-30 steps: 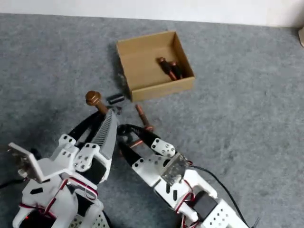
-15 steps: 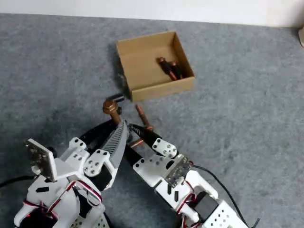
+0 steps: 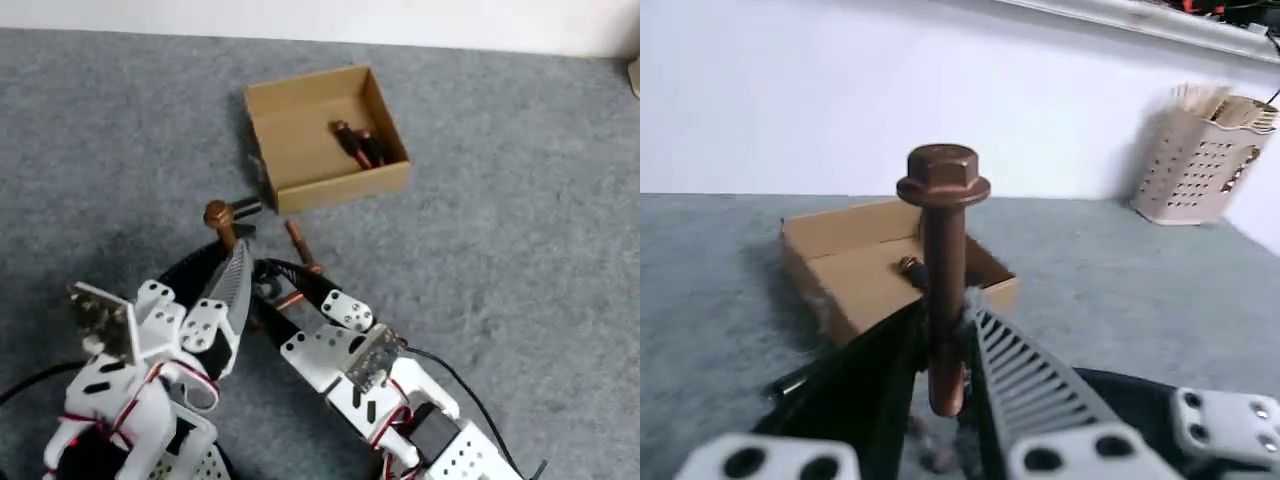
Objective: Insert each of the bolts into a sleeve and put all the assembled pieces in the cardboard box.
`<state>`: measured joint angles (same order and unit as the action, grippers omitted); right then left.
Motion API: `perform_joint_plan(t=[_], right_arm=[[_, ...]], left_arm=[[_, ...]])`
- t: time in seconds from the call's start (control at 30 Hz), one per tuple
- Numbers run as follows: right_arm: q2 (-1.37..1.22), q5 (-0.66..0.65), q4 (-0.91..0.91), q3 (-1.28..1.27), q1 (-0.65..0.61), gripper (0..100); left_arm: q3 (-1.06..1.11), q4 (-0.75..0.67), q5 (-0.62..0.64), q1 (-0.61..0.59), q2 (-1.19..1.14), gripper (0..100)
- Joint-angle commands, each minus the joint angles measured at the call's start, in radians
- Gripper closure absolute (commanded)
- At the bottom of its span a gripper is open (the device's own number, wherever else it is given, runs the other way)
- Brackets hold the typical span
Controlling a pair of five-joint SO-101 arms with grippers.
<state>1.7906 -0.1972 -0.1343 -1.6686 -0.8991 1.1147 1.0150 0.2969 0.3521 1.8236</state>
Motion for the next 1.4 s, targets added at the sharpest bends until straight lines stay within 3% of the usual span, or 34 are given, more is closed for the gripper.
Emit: perform_joint_plan(t=[0.0,0.3,0.7,1.0,1.37], right_arm=[[0.021,-0.014,0.028,-0.007,-0.008,99.5],[0.013,-0.014,0.028,-0.008,-0.027,99.5],[0.021,-0.014,0.028,-0.008,-0.025,99.5],[0.021,-0.014,0.028,-0.008,-0.024,99.5],[0.022,-0.012,0.030,-0.007,0.007,99.5]], left_arm=[[0.013,-0.069,-0.005,-0.010,0.012,99],[-0.099,-0.132,-0.005,0.110,0.012,99],[-0.108,0.046,-0.005,0.107,0.012,99],[0.018,0.048,0.040,0.107,0.012,99],[0.018,0.054,0.058,0.107,0.012,99]])
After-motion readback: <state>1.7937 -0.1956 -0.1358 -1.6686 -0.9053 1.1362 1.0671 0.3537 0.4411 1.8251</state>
